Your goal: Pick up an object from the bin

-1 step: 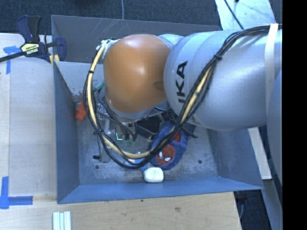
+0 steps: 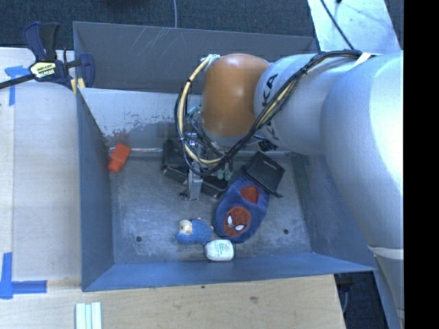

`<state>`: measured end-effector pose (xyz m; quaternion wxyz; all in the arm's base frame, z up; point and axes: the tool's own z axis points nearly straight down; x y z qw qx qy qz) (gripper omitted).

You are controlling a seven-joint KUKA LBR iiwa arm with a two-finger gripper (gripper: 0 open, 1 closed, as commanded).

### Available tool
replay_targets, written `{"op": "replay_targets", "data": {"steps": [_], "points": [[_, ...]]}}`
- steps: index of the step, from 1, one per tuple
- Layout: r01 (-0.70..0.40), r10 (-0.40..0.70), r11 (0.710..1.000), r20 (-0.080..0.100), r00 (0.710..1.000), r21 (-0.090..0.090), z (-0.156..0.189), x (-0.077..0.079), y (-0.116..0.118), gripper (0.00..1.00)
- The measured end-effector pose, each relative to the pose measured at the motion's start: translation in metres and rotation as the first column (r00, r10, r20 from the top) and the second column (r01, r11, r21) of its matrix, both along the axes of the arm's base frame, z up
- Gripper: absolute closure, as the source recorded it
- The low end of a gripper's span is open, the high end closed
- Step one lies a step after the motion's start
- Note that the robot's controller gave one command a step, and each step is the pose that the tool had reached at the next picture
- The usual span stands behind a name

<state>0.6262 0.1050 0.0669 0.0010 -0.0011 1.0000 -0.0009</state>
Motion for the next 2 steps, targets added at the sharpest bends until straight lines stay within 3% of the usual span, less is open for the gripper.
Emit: {"op": "replay_targets", "data": {"steps": [1,2], "points": [[0.067,-0.067,0.998,0.001,0.998,0.002,0.035,-0.023,0.0,0.0],[0.123,-0.123,0.992,0.004,0.992,0.003,0.035,-0.014,-0.021,0.0]]}}
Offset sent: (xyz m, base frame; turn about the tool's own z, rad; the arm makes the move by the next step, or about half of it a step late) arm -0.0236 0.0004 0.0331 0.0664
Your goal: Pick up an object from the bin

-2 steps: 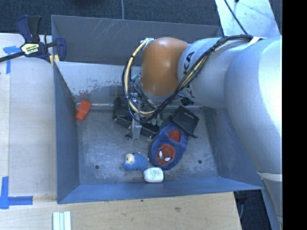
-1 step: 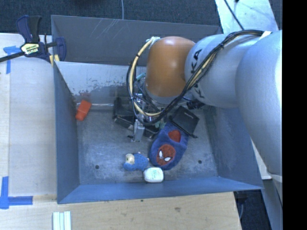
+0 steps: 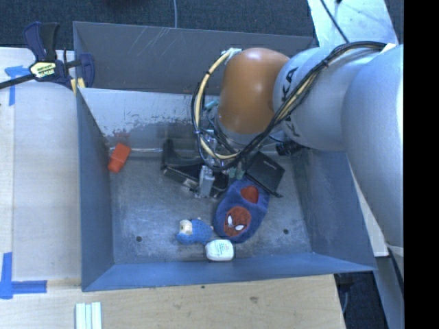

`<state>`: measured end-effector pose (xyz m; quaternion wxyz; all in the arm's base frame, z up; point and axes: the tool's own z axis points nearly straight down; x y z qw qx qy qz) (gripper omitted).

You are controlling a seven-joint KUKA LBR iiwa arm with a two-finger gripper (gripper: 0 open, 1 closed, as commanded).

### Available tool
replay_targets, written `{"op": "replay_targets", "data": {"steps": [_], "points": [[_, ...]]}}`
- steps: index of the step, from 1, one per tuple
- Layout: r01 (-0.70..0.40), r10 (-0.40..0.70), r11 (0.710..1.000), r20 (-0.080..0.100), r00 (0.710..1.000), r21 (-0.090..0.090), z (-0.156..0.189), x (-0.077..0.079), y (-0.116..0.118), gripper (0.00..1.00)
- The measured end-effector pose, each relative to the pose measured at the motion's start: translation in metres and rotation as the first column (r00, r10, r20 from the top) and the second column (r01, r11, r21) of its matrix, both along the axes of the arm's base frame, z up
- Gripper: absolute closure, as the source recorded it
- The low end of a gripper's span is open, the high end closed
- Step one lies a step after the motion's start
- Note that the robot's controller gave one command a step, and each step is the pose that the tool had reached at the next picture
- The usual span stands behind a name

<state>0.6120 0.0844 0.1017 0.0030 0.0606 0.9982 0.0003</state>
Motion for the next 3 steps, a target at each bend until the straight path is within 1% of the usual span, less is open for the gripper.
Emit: {"op": "replay_targets", "data": {"steps": [1,2,3], "points": [[0.191,-0.191,0.982,-0.006,0.982,0.0,-0.0321,0.0047,0.0098,0.0],[0.191,-0.191,0.982,-0.005,0.982,0.001,-0.0316,0.0054,0.0094,0.0],[0.19,-0.19,0.982,-0.005,0.982,0.001,-0.0312,0.0052,0.0099,1.0]]}}
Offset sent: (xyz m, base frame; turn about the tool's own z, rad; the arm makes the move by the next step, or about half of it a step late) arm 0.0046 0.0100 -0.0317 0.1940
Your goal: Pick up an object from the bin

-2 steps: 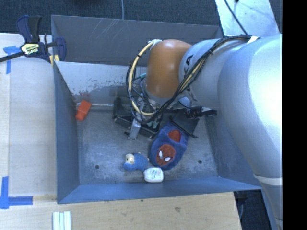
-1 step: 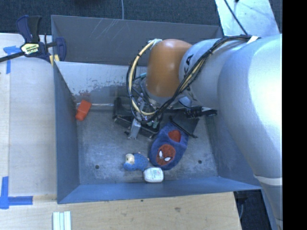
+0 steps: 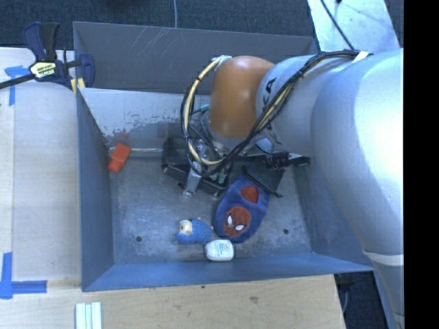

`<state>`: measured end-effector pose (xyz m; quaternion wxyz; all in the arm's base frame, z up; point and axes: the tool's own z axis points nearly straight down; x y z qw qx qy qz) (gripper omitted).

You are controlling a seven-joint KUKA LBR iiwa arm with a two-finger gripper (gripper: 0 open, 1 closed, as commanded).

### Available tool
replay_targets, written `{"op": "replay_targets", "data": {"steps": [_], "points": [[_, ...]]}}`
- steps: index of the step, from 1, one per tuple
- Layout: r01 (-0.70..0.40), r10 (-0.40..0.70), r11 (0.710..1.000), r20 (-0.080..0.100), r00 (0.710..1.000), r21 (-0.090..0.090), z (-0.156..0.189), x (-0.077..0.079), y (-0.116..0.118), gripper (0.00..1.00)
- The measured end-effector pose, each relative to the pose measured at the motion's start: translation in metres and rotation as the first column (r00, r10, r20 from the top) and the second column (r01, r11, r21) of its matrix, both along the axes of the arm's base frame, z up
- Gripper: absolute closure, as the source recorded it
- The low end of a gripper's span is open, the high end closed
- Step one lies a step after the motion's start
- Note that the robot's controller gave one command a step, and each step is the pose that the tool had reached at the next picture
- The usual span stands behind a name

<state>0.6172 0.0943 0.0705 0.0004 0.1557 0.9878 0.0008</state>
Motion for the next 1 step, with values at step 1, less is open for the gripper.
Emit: {"op": "replay_targets", "data": {"steps": [1], "points": [[0.001,-0.001,1.0,-0.002,1.0,-0.002,0.0128,-0.001,-0.0012,1.0]]}}
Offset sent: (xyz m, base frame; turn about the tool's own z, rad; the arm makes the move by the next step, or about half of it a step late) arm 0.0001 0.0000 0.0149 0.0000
